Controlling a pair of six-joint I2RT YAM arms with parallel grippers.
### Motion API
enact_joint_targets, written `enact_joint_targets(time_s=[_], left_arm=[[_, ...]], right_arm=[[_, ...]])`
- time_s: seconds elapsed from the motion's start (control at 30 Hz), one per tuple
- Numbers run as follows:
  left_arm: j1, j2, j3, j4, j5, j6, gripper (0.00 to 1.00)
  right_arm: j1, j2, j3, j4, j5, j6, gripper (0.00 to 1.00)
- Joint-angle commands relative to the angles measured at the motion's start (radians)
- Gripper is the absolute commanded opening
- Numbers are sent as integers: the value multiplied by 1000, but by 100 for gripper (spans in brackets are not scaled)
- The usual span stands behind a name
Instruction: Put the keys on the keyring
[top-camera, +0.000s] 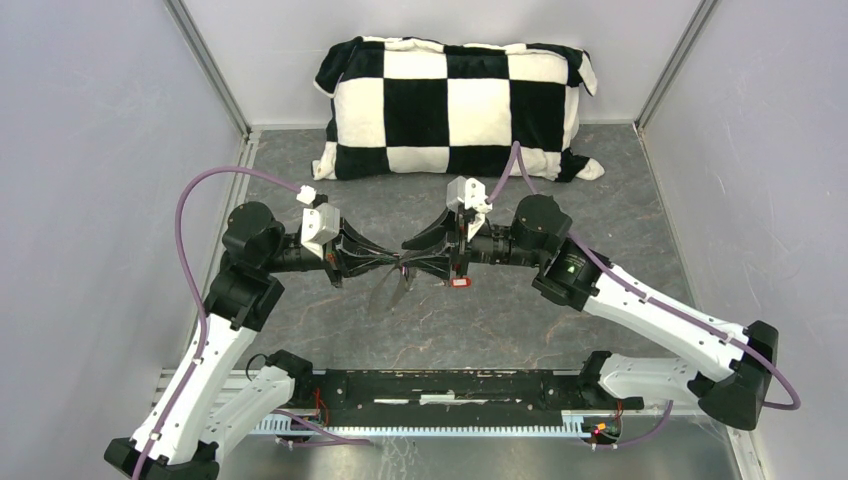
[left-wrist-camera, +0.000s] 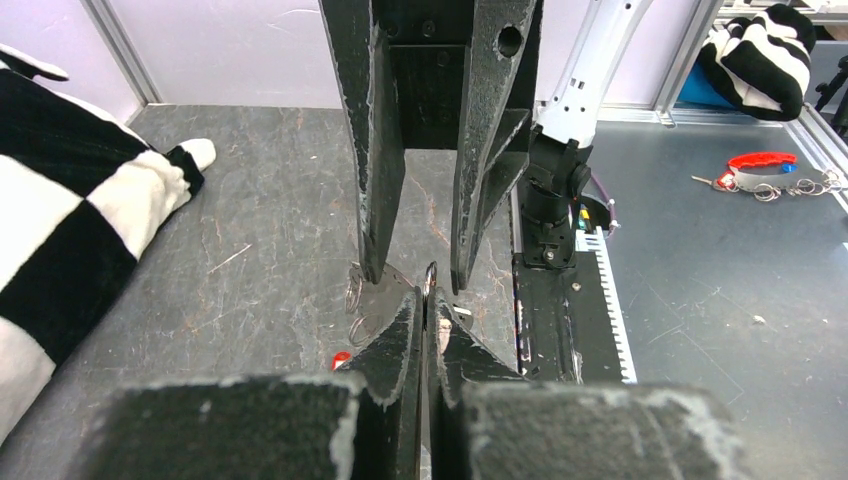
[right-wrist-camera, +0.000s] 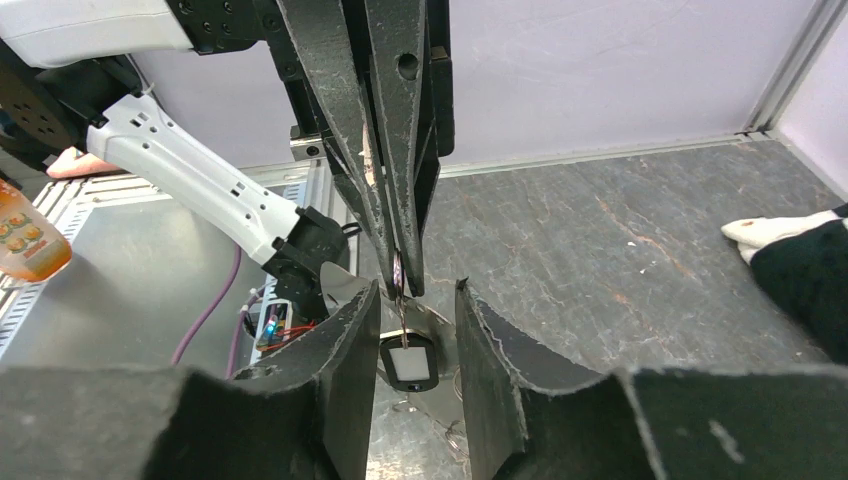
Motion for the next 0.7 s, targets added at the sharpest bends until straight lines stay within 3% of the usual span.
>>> enact_joint_targets(time_s=[0.0,0.13,0.27,0.37,0.5,0.67], left_arm=[[0,-13,41,15,19,38,2],[0,-12,41,14,27,36,2],[0,-10,43,-29,66,62,2],[1,-2,57,-88,93,113,5],[1,41,129,-346,114,321,39],[0,97,194,-611,89,595,47]], right_arm=[[3,8,-11,65,-31,23,37],[3,16,-12,77,-29,22,25],[3,19,-6,80,-35,16,1],[3,29,23,8,-35,-13,0],[2,35,68,-124,-22,-65,0],[7,75,145,-332,-11,-129,1]])
